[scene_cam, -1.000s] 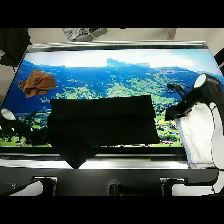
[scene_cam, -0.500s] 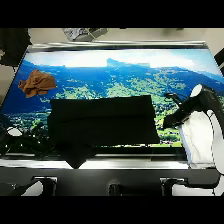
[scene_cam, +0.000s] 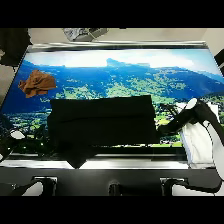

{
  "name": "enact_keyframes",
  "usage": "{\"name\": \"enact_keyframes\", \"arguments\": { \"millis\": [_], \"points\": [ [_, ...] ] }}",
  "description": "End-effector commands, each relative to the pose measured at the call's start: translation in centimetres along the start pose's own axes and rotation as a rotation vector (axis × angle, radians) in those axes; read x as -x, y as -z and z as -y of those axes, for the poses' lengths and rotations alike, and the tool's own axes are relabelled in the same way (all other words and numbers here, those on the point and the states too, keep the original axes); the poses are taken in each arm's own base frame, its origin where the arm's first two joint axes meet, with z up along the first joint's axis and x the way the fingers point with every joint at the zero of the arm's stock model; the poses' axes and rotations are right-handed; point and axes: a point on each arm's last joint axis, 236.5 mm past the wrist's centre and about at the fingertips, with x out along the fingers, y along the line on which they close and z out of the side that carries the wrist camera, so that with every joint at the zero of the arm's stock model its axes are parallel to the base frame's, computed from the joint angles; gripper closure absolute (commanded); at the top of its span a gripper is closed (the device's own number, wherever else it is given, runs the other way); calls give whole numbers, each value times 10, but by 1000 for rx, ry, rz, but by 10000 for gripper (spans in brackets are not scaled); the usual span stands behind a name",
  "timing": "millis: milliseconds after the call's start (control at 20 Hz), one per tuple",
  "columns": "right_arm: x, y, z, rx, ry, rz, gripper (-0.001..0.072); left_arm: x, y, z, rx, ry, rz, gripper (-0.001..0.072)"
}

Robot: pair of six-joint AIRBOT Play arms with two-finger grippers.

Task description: Fold the shirts.

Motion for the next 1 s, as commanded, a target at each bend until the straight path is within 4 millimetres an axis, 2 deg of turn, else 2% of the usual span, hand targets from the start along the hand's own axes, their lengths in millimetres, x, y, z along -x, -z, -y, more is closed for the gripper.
{"name": "enact_keyframes", "arguments": {
  "millis": [0,100,150,200,250,300,400,600,750,850,950],
  "points": [
    [-21,-10,-7,-70,-49,75,165,0,-11,-7,-32,-30,48,675],
    [-29,-6,-9,-106,-76,56,177,0,-12,-7,-34,-30,50,675],
    [-32,-5,-9,-121,-81,49,279,0,-12,-7,-45,-31,51,675],
    [-33,-5,-9,-136,-83,46,433,1,-13,-7,-59,-31,54,675],
    [-32,-4,-9,-133,-86,41,640,4,-16,-6,-64,-35,61,675],
    [-31,-4,-10,-123,-85,41,664,8,-21,-5,-82,-37,75,676],
    [-21,-10,-10,-50,-64,74,666,28,-37,5,-146,-38,124,677],
    [33,-45,-13,32,24,231,669,105,-79,41,-252,-52,334,680],
    [74,-88,-14,87,113,372,670,148,-111,60,-275,-57,449,681],
    [96,-129,-12,115,194,486,669,164,-138,66,-280,-60,486,681],
    [104,-166,-9,132,238,532,669,172,-168,73,-281,-41,490,680]
  ]
}}
